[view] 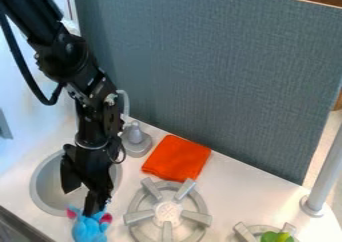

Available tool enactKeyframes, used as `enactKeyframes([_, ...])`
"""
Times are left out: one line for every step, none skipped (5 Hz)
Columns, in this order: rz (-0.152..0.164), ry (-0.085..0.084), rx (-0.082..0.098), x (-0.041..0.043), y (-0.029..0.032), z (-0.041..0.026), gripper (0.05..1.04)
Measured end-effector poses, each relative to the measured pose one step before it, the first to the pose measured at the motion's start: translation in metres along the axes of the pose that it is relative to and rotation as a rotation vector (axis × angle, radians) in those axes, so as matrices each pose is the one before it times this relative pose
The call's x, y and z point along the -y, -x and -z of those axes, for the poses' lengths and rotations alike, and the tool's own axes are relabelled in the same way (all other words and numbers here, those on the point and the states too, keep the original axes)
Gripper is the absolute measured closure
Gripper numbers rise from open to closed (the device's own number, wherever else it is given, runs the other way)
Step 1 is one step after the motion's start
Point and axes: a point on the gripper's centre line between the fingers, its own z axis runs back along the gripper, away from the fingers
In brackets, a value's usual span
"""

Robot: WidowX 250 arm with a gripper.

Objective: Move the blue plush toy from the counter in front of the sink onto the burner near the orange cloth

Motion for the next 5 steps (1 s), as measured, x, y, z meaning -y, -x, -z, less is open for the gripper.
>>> enactKeyframes([0.0031, 0.0103, -0.0238, 0.00225, 0.00234, 0.00657, 0.08])
enactKeyframes([0.0038, 0.028, -0.007, 0.00519, -0.00422, 0.01594, 0.08])
enactKeyframes([-0.0276, 0.001, -0.0301, -0.0018, -0.00489, 0.01449, 0.08])
enactKeyframes([-0.0162, 0.0002, -0.0348, -0.00088, -0.002, 0.01075, 0.08])
enactKeyframes([-0.0478, -0.0074, -0.0435, -0.00697, 0.00539, 0.0127, 0.133])
